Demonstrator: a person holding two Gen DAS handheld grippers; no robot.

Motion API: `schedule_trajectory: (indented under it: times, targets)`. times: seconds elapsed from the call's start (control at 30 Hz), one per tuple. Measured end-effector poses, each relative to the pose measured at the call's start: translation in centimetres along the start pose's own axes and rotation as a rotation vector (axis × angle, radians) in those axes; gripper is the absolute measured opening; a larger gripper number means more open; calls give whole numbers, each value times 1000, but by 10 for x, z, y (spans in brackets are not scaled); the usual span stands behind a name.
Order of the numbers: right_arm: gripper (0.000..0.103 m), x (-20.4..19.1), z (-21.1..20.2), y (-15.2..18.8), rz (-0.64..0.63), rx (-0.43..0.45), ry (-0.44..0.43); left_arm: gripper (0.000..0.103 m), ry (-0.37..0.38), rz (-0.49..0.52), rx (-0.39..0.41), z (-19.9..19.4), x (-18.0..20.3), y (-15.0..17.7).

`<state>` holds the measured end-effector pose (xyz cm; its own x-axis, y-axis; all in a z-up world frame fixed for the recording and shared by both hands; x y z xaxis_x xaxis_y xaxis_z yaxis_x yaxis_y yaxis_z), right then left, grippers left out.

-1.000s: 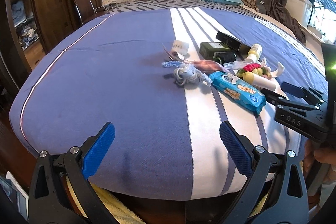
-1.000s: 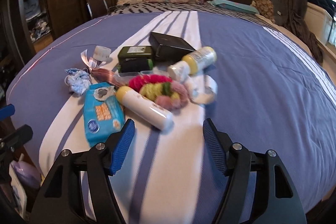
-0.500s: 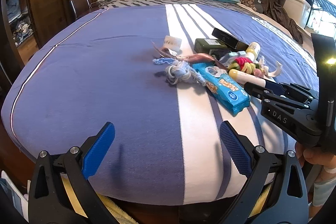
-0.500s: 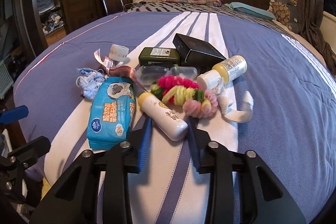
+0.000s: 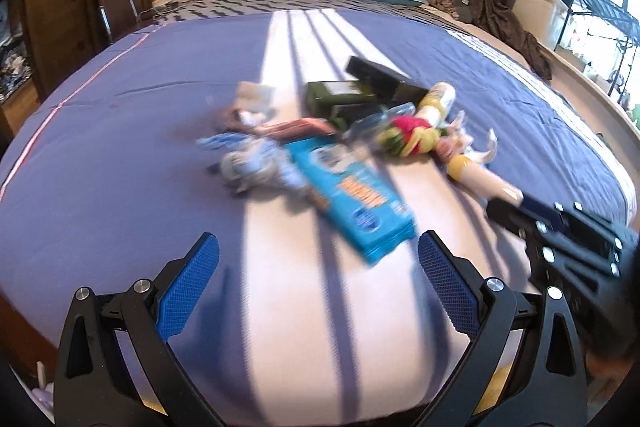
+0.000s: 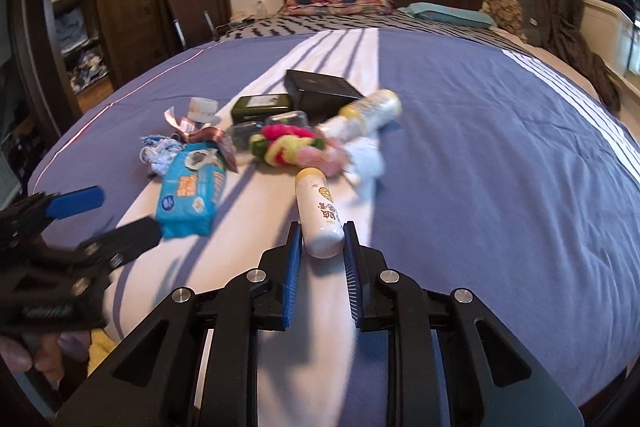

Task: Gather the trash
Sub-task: 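Grasp the blue wet-wipes pack with the left tool while the right tool grasps the white lotion bottle, then carry the wipes pack and bottle down over the black trash bin with both tools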

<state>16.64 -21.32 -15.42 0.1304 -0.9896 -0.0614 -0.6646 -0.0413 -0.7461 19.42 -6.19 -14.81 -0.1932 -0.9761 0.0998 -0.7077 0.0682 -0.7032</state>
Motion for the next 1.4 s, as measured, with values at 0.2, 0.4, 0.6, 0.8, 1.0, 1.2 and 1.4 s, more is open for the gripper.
schedule_trajectory:
  times: [0.2,0.4,0.6,0.8,1.0,1.2,1.4]
  targets:
    - [21,8,0,5,31,-1,1,75,-12,7,-35,31,15,-9]
    - [21,5,-2,8,37,4,-1,42,0,-4,-35,26,11,-6]
    - [21,-1,-11,11,36,5,0,39,76,-11,-35,7,4,11]
    - [21,-10,-31,21,33,11,1,39,158,3,-21,-21,10,31]
    - [21,-15,-60,35,36,23,2,38,170,30,18,-60,12,45]
    - [20,-20,-84,50,33,26,-7,38,166,51,19,-85,19,65]
    - [20,-27,-111,68,12,16,-27,38,197,66,-21,-101,26,96]
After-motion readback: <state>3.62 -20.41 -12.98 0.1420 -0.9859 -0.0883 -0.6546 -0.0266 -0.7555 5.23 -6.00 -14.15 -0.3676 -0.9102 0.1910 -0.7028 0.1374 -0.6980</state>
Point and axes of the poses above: each gripper's, at about its wrist camera, not at the fingertips, and z roughly the way its jaws point, x to its right, y to its underside, the point moved 5 cm from there along z, roughly the way its jaws point, and after that the axes turned 3 degrees about y, right-handed, at the moved point
